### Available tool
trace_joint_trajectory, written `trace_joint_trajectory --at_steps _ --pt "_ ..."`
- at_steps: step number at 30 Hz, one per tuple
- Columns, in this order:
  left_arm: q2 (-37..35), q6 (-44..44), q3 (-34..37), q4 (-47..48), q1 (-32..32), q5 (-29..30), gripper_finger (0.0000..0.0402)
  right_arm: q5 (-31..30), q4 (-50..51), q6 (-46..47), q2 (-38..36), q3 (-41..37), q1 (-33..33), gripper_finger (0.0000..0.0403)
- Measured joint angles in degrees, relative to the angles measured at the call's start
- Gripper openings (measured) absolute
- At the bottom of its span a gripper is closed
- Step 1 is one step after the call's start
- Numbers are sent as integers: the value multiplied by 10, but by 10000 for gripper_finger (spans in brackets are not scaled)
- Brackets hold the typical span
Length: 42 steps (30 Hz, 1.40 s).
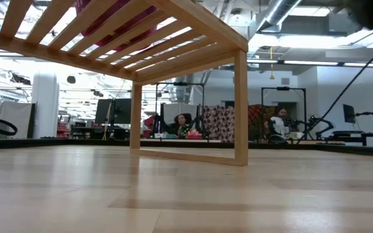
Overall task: Place and stack bowls onto a shelf
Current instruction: Stack the large orange bowl on the shelf on top of the large green bowl on the shelf
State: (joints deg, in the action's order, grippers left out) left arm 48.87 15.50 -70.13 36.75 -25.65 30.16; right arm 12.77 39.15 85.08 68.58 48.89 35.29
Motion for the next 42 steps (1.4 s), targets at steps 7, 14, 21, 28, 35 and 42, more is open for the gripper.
trace_joint_trajectory --at_steps 7,14,21,28,35,42 --pt "14 -18 0 -2 0 -14 0 -6 13 137 24 -7 113 146" --pt "15 -18 0 -2 0 -14 0 -5 44 83 81 -7 178 213" --pt "15 -14 0 -3 0 -9 0 4 91 56 159 -7 191 223" --pt "15 -13 0 -18 0 18 0 -10 80 22 179 -7 189 213" --pt "15 -13 0 -17 0 91 0 -38 71 -19 158 -7 174 81" --pt "19 19 0 -17 0 160 0 -103 42 -108 72 -7 105 23"
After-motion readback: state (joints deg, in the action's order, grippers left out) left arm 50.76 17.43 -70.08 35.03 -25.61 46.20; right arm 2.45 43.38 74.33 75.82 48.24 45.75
